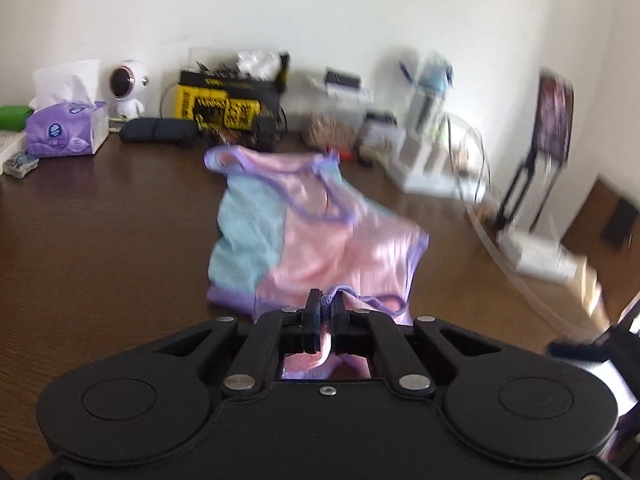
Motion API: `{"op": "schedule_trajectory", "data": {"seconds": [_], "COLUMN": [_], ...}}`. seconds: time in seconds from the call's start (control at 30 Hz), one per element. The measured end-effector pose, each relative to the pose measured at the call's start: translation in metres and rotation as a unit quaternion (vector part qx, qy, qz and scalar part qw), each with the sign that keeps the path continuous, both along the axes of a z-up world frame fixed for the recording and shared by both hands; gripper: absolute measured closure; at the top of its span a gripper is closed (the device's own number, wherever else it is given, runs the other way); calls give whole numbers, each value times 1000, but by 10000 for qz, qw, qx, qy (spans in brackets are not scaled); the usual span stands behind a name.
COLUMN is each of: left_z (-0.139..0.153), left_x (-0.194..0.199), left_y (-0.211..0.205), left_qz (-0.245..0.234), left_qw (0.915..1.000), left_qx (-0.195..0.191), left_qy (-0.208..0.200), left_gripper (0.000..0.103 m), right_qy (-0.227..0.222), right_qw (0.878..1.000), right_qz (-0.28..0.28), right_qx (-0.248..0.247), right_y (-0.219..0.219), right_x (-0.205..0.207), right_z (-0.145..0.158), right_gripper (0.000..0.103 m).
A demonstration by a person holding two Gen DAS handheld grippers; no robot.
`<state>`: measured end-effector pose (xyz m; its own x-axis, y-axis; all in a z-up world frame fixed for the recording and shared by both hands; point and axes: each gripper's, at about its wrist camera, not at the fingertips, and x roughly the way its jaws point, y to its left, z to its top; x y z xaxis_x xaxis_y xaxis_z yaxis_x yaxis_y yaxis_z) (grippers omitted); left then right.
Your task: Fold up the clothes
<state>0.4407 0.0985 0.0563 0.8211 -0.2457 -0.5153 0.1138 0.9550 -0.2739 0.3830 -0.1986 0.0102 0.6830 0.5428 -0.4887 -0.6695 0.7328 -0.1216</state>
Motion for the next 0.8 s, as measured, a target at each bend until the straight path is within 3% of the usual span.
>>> {"op": "schedule_trajectory", "data": {"seconds": [0.13,0.23,0.27,0.37,0.4,0.43,0.5,0.63,0.73,0.8], "left_z": [-7,-24,-28,-28,-26,-25,-21,-20,-28,-36], "left_x": [40,61,64,56,50,46,38,19,14,23], "left_y": [17,25,28,36,42,45,52,43,18,6], "left_qz": [580,535,527,512,585,593,587,49,-369,-288], "left_qw": [9981,9973,9970,9982,9981,9981,9979,9937,9752,9631], "left_qx": [131,302,320,178,136,142,254,1046,2092,2629], "left_qy": [129,414,470,267,148,82,-61,-394,-617,-502], "left_gripper": [99,95,89,42,39,39,36,26,25,25], "right_qy": [367,530,575,595,646,742,1033,1425,1852,2203], "right_qw": [9988,9978,9975,9971,9970,9965,9939,9865,9717,9573], "right_qz": [333,379,401,458,421,384,308,226,79,71], "right_qx": [-50,-90,-105,-85,-83,-22,234,779,1462,1869], "right_y": [42,65,72,85,87,87,82,62,39,27], "right_x": [48,77,86,102,106,111,121,136,158,174], "right_z": [1,-2,-4,-8,-10,-11,-12,-13,-12,-17], "right_gripper": [3,4,4,8,25,65,92,93,93,93]}}
